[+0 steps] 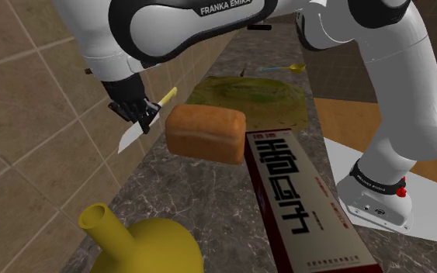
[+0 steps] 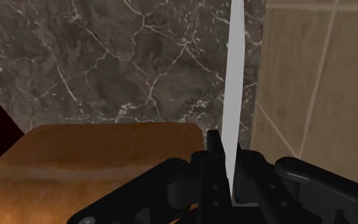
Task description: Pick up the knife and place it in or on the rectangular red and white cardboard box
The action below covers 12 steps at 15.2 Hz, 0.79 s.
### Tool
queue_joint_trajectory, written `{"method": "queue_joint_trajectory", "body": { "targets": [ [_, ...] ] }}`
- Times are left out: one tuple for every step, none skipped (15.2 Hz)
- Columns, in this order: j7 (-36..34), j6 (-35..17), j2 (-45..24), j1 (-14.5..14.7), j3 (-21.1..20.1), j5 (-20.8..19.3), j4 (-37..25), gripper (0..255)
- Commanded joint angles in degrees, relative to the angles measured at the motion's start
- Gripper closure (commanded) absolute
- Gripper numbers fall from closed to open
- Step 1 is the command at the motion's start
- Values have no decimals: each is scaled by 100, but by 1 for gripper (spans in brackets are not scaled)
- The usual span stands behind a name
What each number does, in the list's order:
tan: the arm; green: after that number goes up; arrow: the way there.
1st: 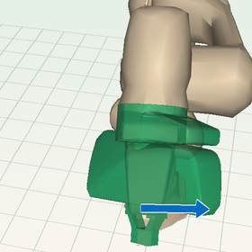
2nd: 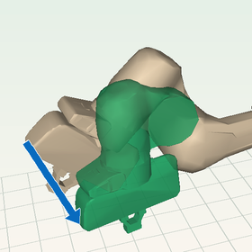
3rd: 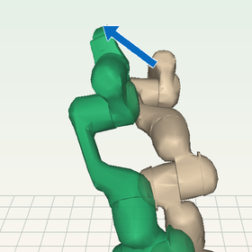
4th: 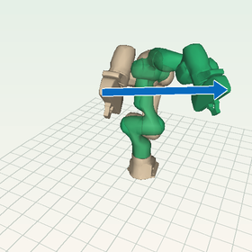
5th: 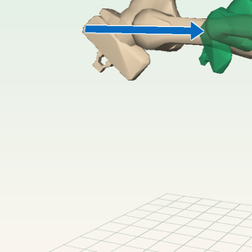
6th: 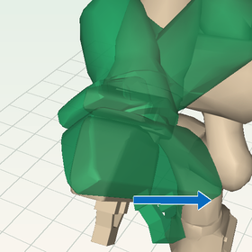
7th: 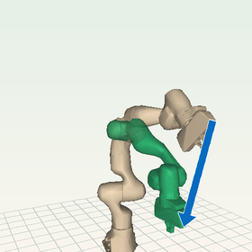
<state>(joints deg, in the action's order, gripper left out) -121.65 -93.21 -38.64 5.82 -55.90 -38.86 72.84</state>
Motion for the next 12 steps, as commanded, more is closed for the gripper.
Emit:
{"method": "queue_joint_trajectory", "body": {
  "targets": [
    [44,126,13,42,-3,16,-139,255],
    [67,198,17,72,-4,22,-222,255],
    [90,270,20,103,-3,27,-307,255],
    [-6,112,260,-145,-139,156,134,255],
    [-84,-37,494,-383,-278,287,540,255],
    [-148,-180,723,-617,-420,424,918,255],
    [-195,-318,955,-847,-565,569,1274,255],
    [-228,-453,1189,-1081,-719,724,1611,255],
    [-242,-587,1431,-1320,-880,894,1932,255],
    [-238,-720,1684,-1571,-1055,1079,2239,255],
    [-210,-853,1954,-1838,-1245,1290,2536,255],
    [-150,-988,2252,-2131,-1455,1536,2822,255]
  ]
}}
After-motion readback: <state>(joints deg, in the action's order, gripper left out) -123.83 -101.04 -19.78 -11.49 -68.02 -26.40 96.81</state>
